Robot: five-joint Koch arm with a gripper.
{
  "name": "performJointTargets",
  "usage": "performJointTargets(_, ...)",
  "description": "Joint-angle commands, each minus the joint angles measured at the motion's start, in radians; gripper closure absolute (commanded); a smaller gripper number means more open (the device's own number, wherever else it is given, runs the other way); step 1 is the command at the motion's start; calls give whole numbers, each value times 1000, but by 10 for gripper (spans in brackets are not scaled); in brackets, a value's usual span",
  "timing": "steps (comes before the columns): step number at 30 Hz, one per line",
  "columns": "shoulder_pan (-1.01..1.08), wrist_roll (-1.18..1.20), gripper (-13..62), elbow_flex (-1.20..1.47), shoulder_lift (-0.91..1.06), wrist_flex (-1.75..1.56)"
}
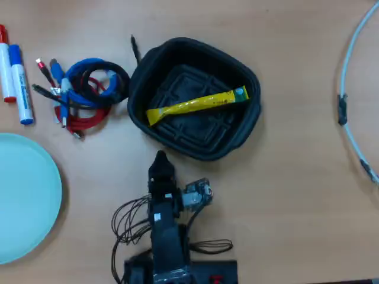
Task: Pick up the yellow instant coffee stick, then put it in the black bowl
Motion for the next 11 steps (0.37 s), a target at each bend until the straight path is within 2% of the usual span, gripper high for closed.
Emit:
performJointTargets(1, -2, 25, 33, 48, 95, -69)
performJointTargets(11, -5, 25, 33, 160, 94, -137)
